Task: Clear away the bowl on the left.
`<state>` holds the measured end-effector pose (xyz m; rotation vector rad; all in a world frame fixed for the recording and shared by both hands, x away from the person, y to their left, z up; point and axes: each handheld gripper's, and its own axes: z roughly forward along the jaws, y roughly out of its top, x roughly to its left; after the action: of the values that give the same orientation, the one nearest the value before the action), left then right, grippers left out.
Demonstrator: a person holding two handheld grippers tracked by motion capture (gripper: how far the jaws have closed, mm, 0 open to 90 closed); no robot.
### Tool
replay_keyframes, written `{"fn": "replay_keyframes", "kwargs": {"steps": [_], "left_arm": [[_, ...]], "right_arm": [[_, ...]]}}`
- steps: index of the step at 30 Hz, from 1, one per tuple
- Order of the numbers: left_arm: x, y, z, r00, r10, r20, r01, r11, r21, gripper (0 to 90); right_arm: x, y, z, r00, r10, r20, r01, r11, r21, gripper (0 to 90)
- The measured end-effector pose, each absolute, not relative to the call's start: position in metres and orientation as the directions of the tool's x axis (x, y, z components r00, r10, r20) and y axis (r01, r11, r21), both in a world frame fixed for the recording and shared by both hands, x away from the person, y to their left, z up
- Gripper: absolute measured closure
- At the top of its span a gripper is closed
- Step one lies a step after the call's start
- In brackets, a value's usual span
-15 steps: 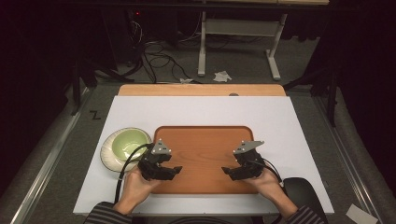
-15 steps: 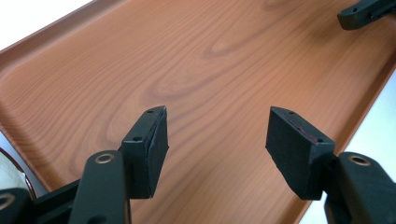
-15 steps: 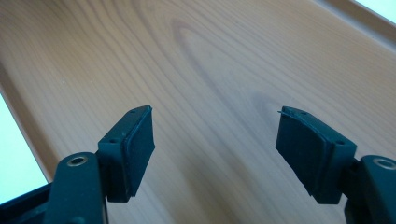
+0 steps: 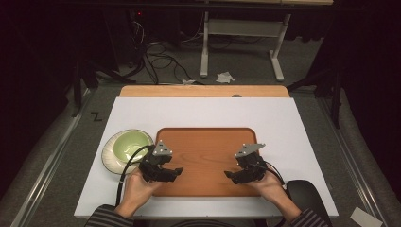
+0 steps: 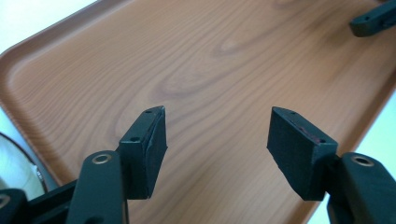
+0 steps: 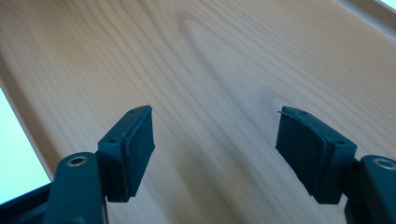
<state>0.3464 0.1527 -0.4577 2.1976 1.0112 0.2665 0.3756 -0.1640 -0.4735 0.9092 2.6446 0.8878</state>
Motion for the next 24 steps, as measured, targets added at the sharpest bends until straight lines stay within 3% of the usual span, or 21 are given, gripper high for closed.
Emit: {"fn": "replay_keyframes", "kwargs": {"steps": [24], "left_arm": [[0.3467, 0.1597, -0.4555, 0.648, 0.754, -0.109, 0.588, -0.404, 0.701, 37.1]], "right_arm": [[0.3767, -0.1643, -0.4752, -0.804, 0.595, -0.004, 0.478, 0.649, 0.592, 28.7]]}}
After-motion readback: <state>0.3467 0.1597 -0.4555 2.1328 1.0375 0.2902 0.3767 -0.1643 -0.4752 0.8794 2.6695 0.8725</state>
